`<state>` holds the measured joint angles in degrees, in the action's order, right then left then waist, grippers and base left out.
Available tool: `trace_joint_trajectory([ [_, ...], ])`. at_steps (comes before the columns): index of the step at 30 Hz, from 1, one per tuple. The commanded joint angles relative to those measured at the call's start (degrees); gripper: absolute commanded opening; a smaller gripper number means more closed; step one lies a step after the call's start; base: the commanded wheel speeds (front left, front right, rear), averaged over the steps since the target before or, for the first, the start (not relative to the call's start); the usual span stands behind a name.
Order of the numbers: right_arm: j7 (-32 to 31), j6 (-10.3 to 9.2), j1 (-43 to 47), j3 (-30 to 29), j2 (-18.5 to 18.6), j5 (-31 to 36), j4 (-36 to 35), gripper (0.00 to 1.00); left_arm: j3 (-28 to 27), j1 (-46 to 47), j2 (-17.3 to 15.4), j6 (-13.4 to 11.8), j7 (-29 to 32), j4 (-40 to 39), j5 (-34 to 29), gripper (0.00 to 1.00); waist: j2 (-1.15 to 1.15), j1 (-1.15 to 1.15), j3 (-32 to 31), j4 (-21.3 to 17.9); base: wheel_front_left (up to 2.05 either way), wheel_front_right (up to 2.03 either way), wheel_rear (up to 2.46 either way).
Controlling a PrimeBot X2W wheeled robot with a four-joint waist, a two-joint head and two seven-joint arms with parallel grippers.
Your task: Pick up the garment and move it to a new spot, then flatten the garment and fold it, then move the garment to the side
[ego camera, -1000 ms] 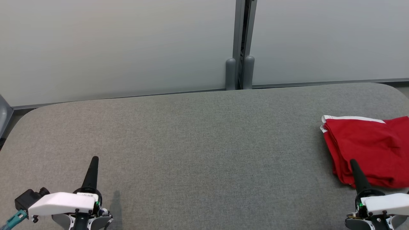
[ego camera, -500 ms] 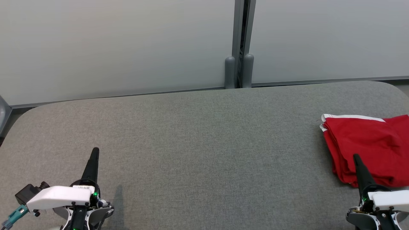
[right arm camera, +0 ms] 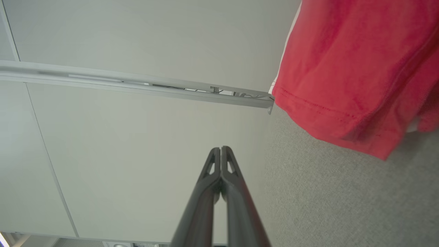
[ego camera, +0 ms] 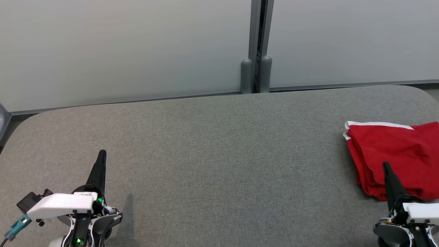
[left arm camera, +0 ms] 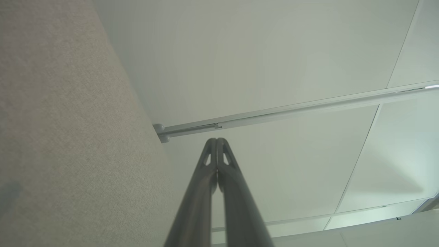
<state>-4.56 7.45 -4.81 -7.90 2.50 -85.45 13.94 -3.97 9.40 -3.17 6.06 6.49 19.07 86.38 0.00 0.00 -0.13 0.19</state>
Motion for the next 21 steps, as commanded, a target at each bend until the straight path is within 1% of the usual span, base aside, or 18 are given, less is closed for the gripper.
trace_joint_trajectory([
  [1, -0.3, 0.06, -0.8, -0.2, 0.5, -1.1, -0.3, 0.0, -0.4, 1.2, -0.2, 0.6, 0.2, 0.0, 1.1, 0.0, 0.0, 0.0, 0.0, 0.0, 0.0, 0.0, 0.0],
  [17, -0.7, 0.06, -1.4, -0.8, 0.6, -7.3, -0.3, 0.0, -0.9, 3.3, 0.3, 1.8, 1.5, 0.8, 6.0, 0.0, 0.0, 0.0, 0.5, -0.2, 0.0, 0.0, 0.0],
  [21, -0.6, 0.06, -1.4, -0.7, 0.6, -6.8, -0.3, 0.0, -0.9, 3.0, 0.3, 1.6, 1.5, 0.8, 5.9, 0.0, 0.0, 0.0, 0.5, -0.2, 0.0, 0.0, 0.0],
])
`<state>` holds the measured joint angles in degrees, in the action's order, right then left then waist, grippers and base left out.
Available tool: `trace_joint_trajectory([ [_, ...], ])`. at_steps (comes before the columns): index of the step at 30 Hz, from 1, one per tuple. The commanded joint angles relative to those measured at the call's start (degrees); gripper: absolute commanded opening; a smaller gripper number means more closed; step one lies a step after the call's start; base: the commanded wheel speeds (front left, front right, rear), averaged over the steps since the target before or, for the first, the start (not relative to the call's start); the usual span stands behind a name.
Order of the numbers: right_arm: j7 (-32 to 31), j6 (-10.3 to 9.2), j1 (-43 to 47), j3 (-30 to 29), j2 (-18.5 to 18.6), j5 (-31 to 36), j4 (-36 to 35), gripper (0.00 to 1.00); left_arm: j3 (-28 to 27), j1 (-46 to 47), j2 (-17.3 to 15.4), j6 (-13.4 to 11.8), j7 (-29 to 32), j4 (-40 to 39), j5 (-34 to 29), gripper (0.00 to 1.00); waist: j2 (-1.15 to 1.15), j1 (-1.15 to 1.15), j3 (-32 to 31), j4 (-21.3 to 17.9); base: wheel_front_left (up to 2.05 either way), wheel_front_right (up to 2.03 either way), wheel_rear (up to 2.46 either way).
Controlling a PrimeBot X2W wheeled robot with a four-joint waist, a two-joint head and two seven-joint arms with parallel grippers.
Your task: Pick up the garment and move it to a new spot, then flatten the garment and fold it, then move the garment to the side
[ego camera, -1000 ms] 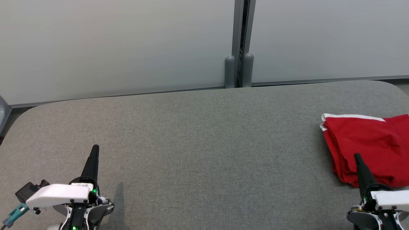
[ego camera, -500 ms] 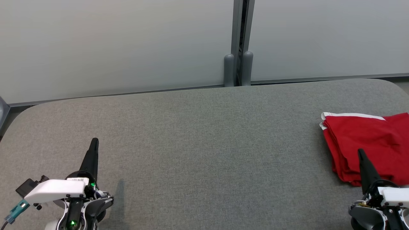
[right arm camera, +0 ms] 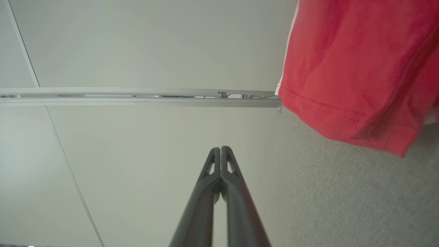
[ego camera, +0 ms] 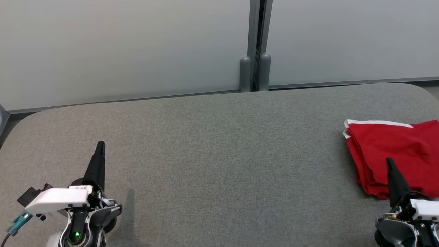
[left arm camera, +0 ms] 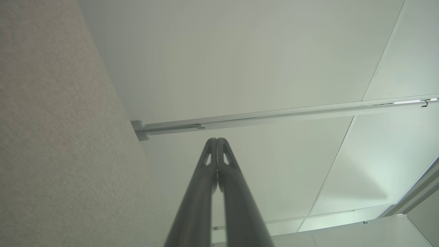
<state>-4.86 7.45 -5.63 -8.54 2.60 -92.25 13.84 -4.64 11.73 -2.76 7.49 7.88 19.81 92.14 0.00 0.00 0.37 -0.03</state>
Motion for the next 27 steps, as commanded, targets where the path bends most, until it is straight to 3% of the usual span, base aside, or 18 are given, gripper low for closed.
trace_joint_trajectory([
  [1, -0.3, 0.06, -0.6, -0.1, 0.5, 0.0, -0.2, 0.0, -0.2, 0.6, -0.1, 0.2, 0.1, 0.0, 0.1, 0.0, 0.0, 0.0, 0.0, 0.0, 0.0, 0.0, 0.0],
  [27, -0.3, 0.06, -0.6, -0.1, 0.5, 0.0, -0.2, 0.0, -0.2, 0.6, -0.1, 0.2, 0.1, 0.0, 0.1, 0.0, 0.0, 0.0, 0.0, 0.0, 0.0, 0.0, 0.0],
])
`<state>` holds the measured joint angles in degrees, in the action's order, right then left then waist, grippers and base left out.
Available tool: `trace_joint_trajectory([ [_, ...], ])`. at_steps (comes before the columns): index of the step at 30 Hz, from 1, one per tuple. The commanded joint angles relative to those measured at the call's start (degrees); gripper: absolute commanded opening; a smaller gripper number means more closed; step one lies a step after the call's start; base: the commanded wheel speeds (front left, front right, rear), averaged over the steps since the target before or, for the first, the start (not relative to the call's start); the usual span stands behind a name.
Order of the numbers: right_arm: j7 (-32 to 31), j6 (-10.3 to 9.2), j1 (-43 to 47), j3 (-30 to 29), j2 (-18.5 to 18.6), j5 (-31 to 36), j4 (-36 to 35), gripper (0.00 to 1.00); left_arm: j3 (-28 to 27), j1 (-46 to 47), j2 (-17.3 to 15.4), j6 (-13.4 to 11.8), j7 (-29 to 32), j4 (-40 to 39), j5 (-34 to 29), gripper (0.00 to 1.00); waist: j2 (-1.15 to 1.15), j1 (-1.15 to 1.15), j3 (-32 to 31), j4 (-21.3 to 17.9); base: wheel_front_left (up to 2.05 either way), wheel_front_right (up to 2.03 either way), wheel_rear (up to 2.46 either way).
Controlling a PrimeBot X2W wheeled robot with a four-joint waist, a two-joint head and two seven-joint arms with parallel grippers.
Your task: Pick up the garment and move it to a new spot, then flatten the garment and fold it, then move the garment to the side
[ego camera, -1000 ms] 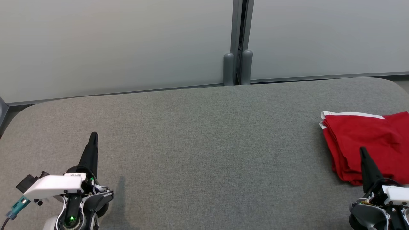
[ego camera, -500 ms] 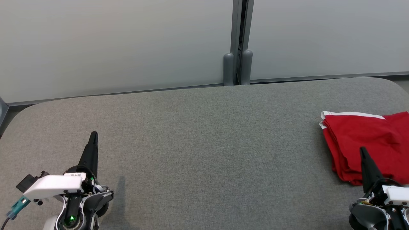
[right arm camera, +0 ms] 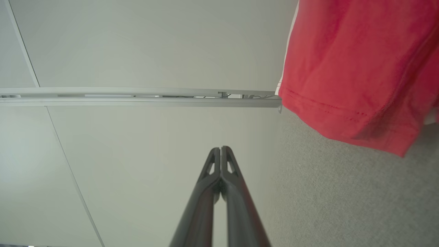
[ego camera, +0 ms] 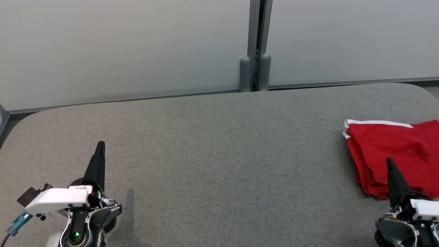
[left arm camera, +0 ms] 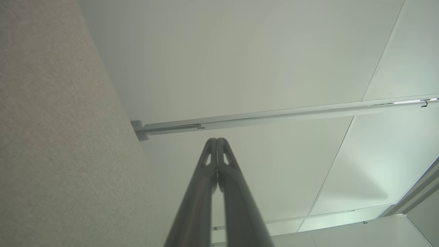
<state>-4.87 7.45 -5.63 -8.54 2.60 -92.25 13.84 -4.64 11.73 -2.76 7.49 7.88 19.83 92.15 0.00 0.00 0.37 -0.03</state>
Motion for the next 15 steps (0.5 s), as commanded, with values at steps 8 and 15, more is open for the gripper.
trace_joint_trajectory([
  [8, -0.3, 0.06, -0.6, -0.1, 0.5, 0.0, -0.2, 0.0, -0.2, 0.6, -0.1, 0.2, 0.1, 0.0, 0.1, 0.0, 0.0, 0.0, 0.0, 0.0, 0.0, 0.0, 0.0],
  [15, -0.3, 0.06, -0.6, -0.1, 0.5, 0.0, -0.2, 0.0, -0.2, 0.6, -0.1, 0.2, 0.1, 0.0, 0.1, 0.0, 0.0, 0.0, 0.0, 0.0, 0.0, 0.0, 0.0],
])
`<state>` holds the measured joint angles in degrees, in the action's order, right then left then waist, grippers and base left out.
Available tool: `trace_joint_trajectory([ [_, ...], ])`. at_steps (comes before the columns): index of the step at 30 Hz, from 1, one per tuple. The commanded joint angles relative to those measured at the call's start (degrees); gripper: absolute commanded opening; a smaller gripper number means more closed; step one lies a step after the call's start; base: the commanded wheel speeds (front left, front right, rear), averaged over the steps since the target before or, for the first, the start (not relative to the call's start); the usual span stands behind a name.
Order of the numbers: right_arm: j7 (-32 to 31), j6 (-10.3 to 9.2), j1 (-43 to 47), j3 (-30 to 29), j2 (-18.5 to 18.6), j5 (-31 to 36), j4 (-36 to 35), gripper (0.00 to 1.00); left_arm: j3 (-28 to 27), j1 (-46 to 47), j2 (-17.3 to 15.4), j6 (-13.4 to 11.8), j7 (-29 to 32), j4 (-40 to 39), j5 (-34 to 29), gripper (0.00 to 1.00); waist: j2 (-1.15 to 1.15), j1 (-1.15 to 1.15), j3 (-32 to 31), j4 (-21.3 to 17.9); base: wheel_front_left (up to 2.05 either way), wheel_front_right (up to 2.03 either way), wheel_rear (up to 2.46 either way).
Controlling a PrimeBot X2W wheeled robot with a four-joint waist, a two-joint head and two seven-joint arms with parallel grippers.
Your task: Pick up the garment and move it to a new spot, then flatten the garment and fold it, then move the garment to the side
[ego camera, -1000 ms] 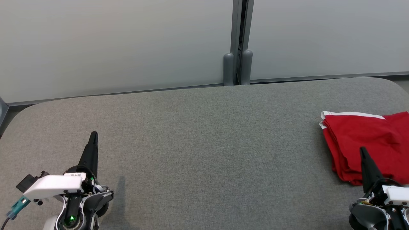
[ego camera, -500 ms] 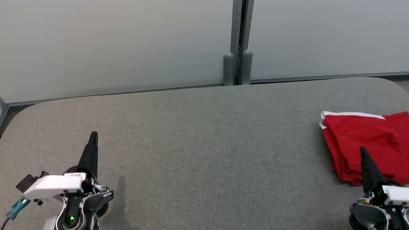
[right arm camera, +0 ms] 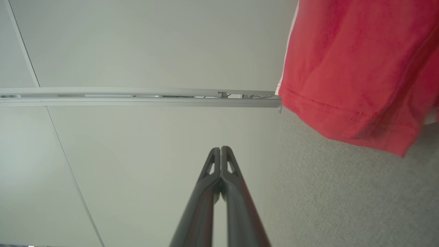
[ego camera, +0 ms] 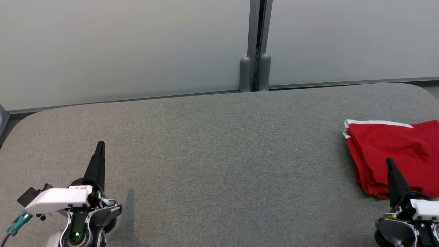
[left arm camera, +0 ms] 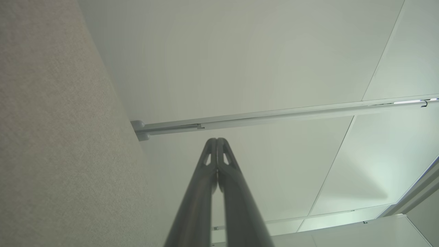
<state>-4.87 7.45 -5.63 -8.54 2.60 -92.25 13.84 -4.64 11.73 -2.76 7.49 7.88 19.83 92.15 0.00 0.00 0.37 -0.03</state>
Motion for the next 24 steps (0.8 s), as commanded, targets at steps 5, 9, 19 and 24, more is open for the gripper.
trace_joint_trajectory([
  [5, -0.3, 0.06, -0.6, -0.1, 0.5, -0.1, -0.2, 0.0, -0.2, 0.6, -0.1, 0.2, 0.1, 0.0, 0.1, 0.0, 0.0, 0.0, 0.0, 0.0, 0.0, 0.0, 0.0],
  [9, -0.3, 0.06, -0.6, -0.1, 0.5, -0.1, -0.2, 0.0, -0.2, 0.6, -0.1, 0.2, 0.1, 0.0, 0.1, 0.0, 0.0, 0.0, 0.0, 0.0, 0.0, 0.0, 0.0],
  [19, -0.3, 0.06, -0.6, -0.1, 0.5, -0.1, -0.2, 0.0, -0.2, 0.6, -0.1, 0.2, 0.1, 0.0, 0.1, 0.0, 0.0, 0.0, 0.0, 0.0, 0.0, 0.0, 0.0],
  [24, -0.3, 0.06, -0.6, -0.1, 0.5, -0.1, -0.2, 0.0, -0.2, 0.6, -0.1, 0.2, 0.1, 0.0, 0.1, 0.0, 0.0, 0.0, 0.0, 0.0, 0.0, 0.0, 0.0],
])
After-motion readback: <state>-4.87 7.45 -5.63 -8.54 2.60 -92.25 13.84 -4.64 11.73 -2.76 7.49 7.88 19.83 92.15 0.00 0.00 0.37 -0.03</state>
